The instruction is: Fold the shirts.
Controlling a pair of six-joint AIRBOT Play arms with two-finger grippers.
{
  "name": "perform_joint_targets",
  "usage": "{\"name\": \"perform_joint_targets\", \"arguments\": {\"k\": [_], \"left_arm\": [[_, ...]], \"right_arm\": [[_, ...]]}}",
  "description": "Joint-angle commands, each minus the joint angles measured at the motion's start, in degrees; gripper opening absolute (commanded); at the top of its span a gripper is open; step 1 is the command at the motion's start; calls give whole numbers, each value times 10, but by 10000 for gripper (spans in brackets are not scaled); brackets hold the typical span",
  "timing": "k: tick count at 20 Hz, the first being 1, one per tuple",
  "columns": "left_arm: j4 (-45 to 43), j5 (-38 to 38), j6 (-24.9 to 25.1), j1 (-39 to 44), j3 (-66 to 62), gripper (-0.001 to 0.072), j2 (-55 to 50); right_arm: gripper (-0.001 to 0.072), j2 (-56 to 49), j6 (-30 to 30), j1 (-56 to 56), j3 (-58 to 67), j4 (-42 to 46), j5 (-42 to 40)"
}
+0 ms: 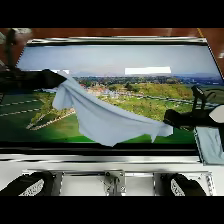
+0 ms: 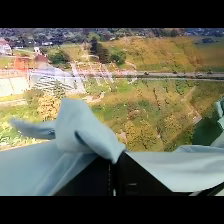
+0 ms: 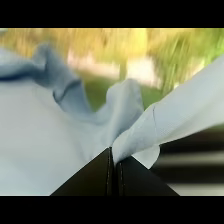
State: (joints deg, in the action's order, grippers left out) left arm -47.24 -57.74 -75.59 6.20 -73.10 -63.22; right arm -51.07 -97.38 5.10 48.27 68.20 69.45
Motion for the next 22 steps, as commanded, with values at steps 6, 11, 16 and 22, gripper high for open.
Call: {"name": "perform_joint_targets", "arguments": {"k": [6, 11, 16, 22], "left_arm": [[207, 152, 59, 45, 5, 38, -294], [230, 26, 40, -1, -7, 713, -324], [71, -244, -8, -148, -35, 583, -275], [-37, -253, -30, -145, 183, 716, -146]], "right_arm": [[61, -223, 0, -2, -17, -137, -212], [689, -227, 92, -1, 2, -170, -192], [688, -137, 149, 90, 79, -27, -49], [688, -81, 145, 205, 74, 73, 39]]}}
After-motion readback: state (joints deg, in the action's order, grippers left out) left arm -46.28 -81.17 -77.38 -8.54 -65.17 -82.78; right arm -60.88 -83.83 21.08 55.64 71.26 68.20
